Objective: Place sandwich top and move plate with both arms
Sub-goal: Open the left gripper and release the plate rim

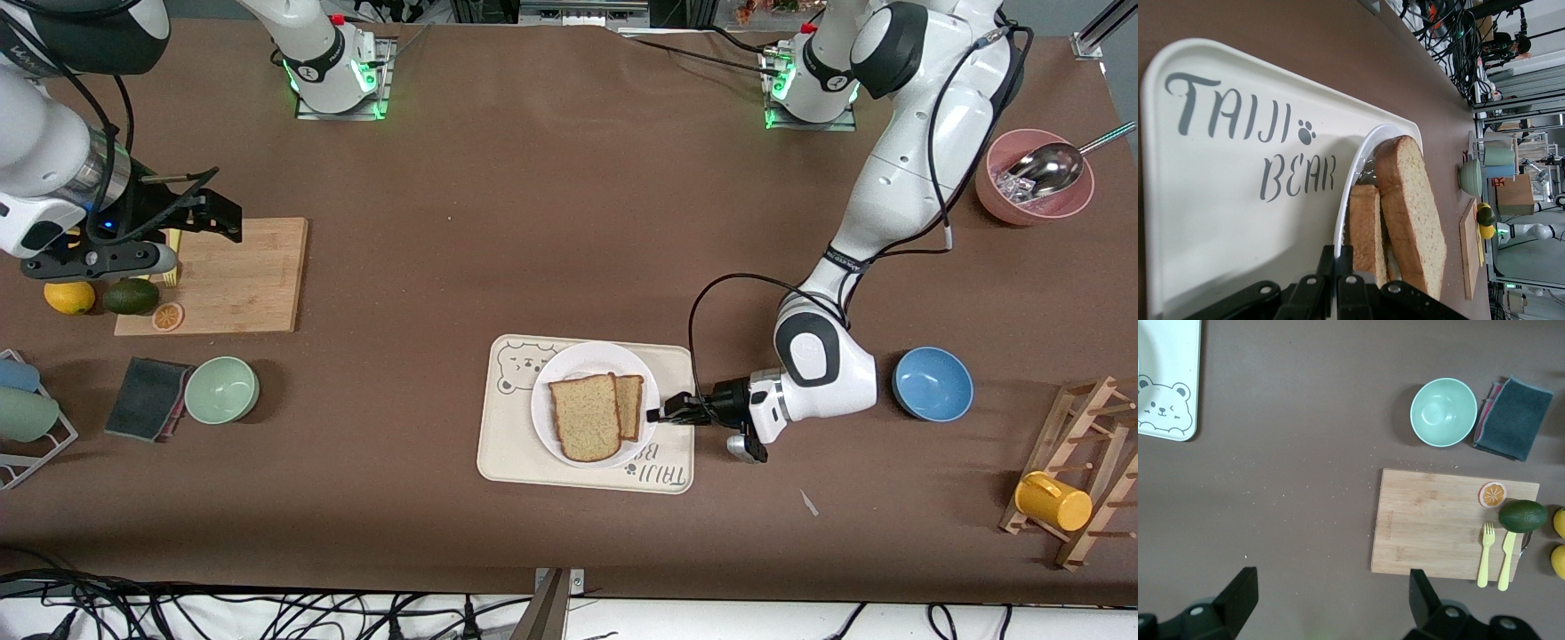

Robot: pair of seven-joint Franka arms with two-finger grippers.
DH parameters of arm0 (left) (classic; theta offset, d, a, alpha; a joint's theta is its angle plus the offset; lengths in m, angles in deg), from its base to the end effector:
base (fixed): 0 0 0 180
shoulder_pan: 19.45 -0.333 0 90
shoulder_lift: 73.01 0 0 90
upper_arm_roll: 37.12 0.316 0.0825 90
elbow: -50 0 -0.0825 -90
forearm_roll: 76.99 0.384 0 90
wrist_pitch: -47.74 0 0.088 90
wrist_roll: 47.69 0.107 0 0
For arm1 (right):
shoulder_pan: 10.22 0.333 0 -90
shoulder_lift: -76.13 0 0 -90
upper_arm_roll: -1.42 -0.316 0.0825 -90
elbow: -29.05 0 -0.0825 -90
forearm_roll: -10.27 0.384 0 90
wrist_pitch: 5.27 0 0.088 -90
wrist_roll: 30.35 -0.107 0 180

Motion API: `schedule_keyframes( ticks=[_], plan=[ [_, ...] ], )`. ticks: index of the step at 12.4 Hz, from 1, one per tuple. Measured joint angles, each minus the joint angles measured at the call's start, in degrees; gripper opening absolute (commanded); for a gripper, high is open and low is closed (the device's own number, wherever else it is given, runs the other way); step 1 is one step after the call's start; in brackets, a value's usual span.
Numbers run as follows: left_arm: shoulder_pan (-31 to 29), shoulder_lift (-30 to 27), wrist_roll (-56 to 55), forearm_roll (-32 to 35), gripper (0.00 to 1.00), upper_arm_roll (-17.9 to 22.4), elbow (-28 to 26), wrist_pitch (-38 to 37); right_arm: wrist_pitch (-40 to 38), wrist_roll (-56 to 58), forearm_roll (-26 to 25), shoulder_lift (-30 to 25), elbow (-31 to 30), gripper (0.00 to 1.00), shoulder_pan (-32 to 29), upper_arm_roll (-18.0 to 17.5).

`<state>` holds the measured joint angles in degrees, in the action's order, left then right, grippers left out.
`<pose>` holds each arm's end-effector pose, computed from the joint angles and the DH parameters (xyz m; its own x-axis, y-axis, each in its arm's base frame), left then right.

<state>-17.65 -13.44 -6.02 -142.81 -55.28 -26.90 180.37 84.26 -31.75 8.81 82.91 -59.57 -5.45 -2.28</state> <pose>0.7037 -0.2174 0.1248 0.9912 0.0393 0.1262 -0.0904 -0.4948 0.8643 0.5801 0.0815 0.5678 0.9873 0.1224 -0.1016 0.1251 -0.9919 0.0202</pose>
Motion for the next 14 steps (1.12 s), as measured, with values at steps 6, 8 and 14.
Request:
schedule_keyframes(
  ticks=[6,8,14],
  plan=[
    [-0.1,0.9,0.8,-0.7,0.37,0.0,0.4,0.0,0.0,0.0,0.0,0.0,0.0,1.00,0.0,0.0],
    [-0.2,0.9,0.7,-0.8,0.53,0.0,0.7,0.0,0.0,0.0,0.0,0.0,0.0,1.00,0.0,0.0],
    [-0.5,0.9,0.6,-1.0,0.59,-0.5,1.2,-0.2,0.0,0.0,0.0,0.0,0.0,1.00,0.0,0.0]
  ],
)
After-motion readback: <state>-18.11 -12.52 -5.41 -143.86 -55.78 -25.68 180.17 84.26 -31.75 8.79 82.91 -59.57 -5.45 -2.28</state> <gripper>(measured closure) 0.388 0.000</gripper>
